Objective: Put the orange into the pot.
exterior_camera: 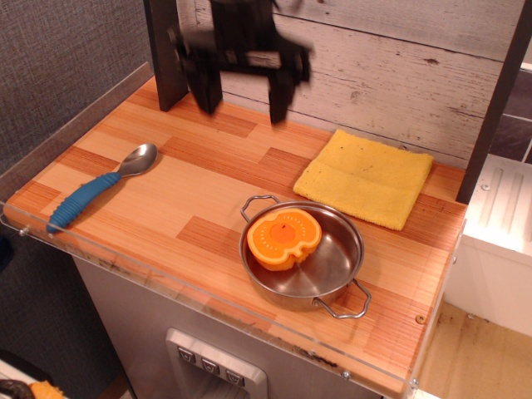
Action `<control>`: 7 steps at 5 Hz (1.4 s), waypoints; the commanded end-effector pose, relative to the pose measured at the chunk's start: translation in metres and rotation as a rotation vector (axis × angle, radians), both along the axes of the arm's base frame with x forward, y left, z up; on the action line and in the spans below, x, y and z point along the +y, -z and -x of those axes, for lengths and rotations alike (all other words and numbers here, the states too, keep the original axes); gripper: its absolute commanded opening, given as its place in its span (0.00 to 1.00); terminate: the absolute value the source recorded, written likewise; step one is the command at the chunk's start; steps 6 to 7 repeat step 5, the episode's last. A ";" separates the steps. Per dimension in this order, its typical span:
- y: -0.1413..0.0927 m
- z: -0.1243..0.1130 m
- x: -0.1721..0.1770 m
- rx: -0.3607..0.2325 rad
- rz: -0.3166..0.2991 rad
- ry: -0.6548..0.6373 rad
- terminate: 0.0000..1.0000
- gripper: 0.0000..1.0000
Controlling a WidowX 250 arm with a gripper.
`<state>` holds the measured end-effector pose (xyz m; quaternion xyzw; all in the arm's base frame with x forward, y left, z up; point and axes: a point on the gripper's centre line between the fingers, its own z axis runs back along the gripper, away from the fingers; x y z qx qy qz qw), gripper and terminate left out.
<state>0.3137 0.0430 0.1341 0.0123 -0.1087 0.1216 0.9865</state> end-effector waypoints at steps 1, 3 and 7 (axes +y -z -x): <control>0.003 -0.017 0.038 0.071 0.011 0.072 0.00 1.00; 0.015 -0.022 0.040 0.121 0.004 0.184 0.00 1.00; 0.016 -0.021 0.044 0.154 0.009 0.194 1.00 1.00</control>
